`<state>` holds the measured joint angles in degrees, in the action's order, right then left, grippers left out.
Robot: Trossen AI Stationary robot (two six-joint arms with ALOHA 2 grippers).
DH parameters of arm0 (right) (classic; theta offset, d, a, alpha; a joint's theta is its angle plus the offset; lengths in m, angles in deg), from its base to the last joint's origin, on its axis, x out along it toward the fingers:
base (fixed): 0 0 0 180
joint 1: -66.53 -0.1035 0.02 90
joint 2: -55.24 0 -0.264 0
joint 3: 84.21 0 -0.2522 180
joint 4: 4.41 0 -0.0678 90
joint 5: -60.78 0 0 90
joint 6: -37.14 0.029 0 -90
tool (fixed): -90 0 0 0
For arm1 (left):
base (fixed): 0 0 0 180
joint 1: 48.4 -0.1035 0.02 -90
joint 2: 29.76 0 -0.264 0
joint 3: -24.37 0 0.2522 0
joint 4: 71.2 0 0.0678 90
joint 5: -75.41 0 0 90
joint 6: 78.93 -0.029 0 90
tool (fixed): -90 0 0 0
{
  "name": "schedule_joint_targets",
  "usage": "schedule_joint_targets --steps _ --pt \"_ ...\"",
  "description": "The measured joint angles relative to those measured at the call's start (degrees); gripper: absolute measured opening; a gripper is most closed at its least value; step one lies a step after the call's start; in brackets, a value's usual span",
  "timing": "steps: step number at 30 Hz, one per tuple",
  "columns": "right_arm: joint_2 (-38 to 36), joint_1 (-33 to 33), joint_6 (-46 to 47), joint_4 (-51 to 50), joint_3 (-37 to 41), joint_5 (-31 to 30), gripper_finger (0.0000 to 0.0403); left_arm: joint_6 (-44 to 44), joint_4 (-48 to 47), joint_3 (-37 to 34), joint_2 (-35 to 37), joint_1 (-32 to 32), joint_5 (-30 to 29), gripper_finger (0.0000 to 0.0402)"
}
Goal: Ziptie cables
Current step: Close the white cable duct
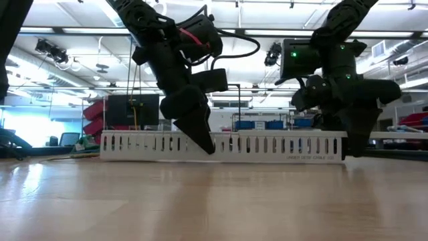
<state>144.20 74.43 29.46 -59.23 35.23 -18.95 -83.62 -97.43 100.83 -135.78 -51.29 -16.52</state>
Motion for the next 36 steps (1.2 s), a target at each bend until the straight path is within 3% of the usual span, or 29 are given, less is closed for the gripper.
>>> schedule_joint_targets --steps 8,19,36 --pt "0.0 0.0 0.0 -0.2 0.0 0.0 0.0223 -1.0 0.2 0.0 0.0 0.0 0.0 0.0251" --pt "0.0 0.0 0.2 -0.3 0.0 0.0 0.0219 -2.3 2.0 0.4 0.1 0.0 0.3 0.0312" --pt "0.0 0.0 0.6 -0.3 0.0 0.0 0.022 -2.1 5.9 0.3 0.0 0.0 0.3 0.0315"
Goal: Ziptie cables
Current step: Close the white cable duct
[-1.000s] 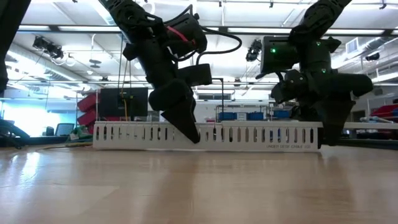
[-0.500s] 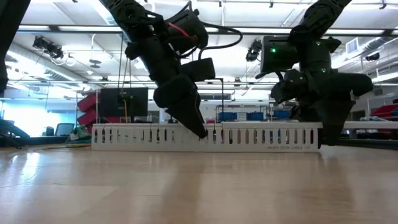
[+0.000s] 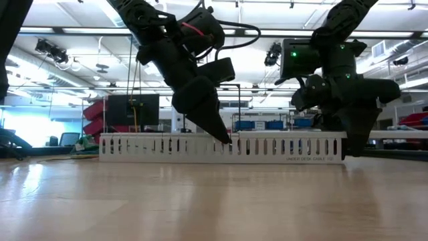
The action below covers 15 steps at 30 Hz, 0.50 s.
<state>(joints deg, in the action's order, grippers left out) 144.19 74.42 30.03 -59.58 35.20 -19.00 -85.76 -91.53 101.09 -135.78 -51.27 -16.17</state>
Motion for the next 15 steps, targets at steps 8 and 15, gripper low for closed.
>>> schedule_joint_targets --steps 8,15 --pt "0.0 0.0 0.2 0.0 0.0 -0.1 0.0218 0.2 0.0 -0.1 0.0 0.0 0.0 0.0297" --pt "0.0 0.0 0.1 0.1 0.0 -0.1 0.022 0.3 0.1 -0.1 0.0 0.0 -0.2 0.0275"
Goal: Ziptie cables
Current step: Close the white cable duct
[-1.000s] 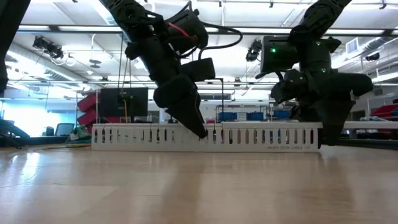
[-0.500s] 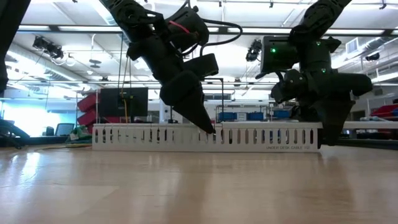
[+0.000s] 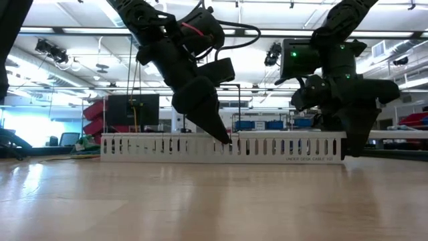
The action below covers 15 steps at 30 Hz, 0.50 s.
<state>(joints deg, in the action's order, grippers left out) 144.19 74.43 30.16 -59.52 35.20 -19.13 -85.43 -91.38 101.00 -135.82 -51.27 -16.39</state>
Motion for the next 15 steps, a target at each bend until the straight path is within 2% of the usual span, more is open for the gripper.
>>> schedule_joint_targets --steps 15 --pt "0.0 0.0 -0.6 1.6 0.0 0.3 0.022 0.7 1.2 -0.1 -0.1 0.0 -0.3 0.0248"
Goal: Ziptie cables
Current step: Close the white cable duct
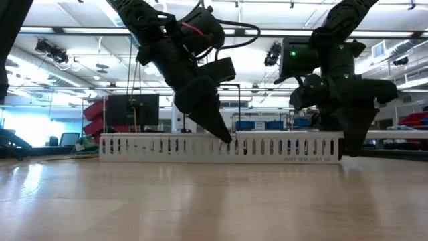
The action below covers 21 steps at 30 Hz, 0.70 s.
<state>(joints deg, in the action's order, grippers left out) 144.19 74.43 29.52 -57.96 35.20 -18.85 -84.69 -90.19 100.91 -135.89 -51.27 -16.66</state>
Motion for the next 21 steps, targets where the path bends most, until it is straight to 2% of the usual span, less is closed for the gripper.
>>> schedule_joint_targets --steps 21 --pt "0.0 0.0 0.5 -0.2 -0.1 0.4 0.022 0.0 -1.0 0.2 0.0 0.0 -1.4 0.025"
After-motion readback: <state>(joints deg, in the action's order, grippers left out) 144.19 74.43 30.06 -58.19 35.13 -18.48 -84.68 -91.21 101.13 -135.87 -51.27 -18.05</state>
